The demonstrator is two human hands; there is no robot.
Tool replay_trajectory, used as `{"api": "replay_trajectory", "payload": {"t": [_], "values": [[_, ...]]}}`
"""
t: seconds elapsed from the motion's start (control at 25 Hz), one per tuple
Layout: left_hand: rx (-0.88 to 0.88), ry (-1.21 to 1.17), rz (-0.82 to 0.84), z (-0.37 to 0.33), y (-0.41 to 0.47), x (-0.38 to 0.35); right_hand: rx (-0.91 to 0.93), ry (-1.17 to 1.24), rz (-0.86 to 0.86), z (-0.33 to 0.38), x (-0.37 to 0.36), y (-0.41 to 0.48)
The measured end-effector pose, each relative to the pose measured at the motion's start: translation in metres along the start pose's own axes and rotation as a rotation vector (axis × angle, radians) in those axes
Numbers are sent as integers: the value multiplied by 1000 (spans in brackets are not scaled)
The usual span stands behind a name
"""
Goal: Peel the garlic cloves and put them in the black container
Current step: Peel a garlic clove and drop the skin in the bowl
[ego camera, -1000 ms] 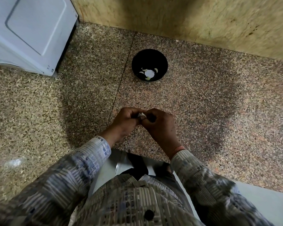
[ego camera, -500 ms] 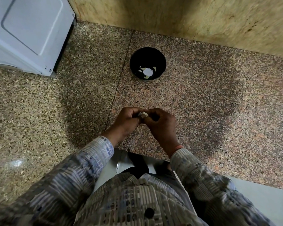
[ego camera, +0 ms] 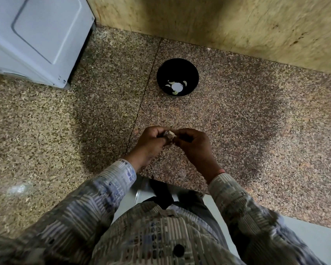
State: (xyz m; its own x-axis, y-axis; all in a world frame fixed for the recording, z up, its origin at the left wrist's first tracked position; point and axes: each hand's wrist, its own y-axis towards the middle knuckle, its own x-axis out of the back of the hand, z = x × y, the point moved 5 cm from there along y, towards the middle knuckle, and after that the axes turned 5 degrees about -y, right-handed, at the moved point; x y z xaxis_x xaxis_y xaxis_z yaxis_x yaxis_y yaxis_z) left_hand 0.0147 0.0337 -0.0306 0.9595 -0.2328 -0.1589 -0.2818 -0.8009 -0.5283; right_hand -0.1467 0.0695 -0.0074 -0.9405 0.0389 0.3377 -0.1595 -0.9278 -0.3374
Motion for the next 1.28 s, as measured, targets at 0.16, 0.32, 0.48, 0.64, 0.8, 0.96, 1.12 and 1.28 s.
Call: {"api": "replay_trajectory", "payload": {"t": [0.16,0.32,0.48,0.64,0.8,0.96,1.12,1.28], "values": [[56,-50,-40,3,2,-2,-119,65,-4,-12,-1,8],[40,191,-236,-4,6,16,-303,149,59,-28,0,13],[-75,759,-431,-23,16,53,-358,64,130,-43,-4,27],[-174,1014,-442,-26,26,65,-129,-400,205,-42,-4,40],[-363,1265,-433,-18,12,38,19,-598,168,-27,-5,41],[-425,1045,-89,14,6,-15,28,-581,152,-33,-4,46],[-408,953,-146,19,17,-16,-13,-582,193,-37,-2,51],[-419,985,-154,25,22,-15,1,-596,221,-36,1,56]]}}
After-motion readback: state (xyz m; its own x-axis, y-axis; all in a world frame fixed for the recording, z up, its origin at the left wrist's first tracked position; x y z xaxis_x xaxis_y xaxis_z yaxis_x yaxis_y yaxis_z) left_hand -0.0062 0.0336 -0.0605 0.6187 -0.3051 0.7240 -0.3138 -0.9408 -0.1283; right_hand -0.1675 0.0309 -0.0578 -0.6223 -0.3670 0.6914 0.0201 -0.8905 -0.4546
